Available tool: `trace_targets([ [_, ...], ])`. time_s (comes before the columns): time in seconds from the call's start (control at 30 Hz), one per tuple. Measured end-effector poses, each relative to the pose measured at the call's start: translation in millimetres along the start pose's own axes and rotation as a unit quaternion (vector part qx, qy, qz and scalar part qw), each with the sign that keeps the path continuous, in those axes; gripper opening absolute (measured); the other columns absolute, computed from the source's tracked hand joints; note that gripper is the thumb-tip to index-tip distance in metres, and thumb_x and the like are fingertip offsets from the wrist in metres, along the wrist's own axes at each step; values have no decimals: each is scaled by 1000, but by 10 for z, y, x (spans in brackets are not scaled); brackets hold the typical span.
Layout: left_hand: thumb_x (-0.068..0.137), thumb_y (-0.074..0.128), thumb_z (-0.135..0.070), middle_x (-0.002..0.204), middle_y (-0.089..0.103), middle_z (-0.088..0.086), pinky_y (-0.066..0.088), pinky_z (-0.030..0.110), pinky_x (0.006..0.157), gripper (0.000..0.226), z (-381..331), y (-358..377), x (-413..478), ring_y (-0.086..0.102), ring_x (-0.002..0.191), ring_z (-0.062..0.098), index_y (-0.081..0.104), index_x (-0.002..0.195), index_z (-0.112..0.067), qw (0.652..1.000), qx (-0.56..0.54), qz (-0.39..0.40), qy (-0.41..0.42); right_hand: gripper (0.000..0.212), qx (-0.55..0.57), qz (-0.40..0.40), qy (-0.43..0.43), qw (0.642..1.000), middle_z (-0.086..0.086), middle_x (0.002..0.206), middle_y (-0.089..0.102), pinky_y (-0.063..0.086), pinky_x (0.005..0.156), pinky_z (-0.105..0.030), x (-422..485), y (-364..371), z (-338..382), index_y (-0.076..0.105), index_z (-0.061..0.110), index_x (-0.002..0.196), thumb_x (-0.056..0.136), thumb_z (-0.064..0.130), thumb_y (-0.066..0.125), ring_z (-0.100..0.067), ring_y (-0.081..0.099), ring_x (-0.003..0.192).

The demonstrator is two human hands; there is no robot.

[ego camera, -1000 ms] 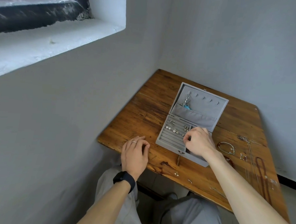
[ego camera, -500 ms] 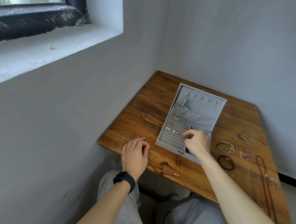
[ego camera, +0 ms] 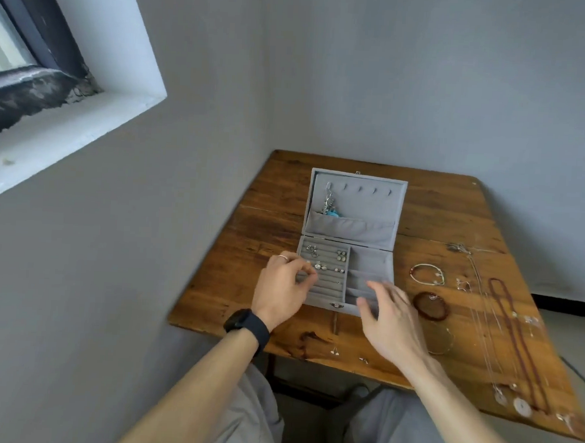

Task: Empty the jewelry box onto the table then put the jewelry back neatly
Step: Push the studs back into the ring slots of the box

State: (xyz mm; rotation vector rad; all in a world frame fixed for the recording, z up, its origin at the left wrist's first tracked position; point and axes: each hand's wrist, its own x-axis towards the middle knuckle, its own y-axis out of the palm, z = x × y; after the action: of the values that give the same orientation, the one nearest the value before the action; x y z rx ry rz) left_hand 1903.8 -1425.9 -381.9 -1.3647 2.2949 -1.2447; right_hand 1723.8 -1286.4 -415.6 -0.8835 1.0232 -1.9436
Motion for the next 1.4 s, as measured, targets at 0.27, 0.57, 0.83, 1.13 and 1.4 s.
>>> trace_targets([
  [0.27,94,64,-34,107,57,-5,53,42,90,14,-217,275,421,54,107,18,75,97,-25,982,125,142,4,47,5,-32,-11,999,-3,147,52,30,116,-38,-103,182,-58,55,14,138,103,42,39,-16,27,149],
  [0.57,90,68,-37,109,58,-5,52,39,86,7,-350,359,438,52,110,18,73,89,-32,980,165,111,8,45,34,-18,6,999,-2,152,46,33,116,-47,-127,152,-82,53,15,139,104,40,40,-14,19,151],
  [0.83,92,66,-37,116,56,-5,40,35,92,12,-392,392,363,48,116,17,75,98,-31,975,207,74,41,45,40,-25,11,999,-2,150,48,33,116,-48,-143,190,-94,53,16,138,104,41,39,-15,20,151],
  [1.13,94,61,-20,121,59,-6,48,35,92,23,-308,227,158,53,118,16,74,111,-29,977,183,67,87,44,46,-21,-8,999,-3,150,49,31,118,-42,-116,147,-123,55,15,138,104,40,42,-17,25,150],
  [1.4,90,67,-21,112,62,-9,54,39,86,20,-156,70,-414,57,109,12,72,108,-28,994,88,8,59,29,84,-67,-44,993,2,128,63,45,106,-41,-331,-73,-28,70,20,120,91,22,69,-18,49,129],
])
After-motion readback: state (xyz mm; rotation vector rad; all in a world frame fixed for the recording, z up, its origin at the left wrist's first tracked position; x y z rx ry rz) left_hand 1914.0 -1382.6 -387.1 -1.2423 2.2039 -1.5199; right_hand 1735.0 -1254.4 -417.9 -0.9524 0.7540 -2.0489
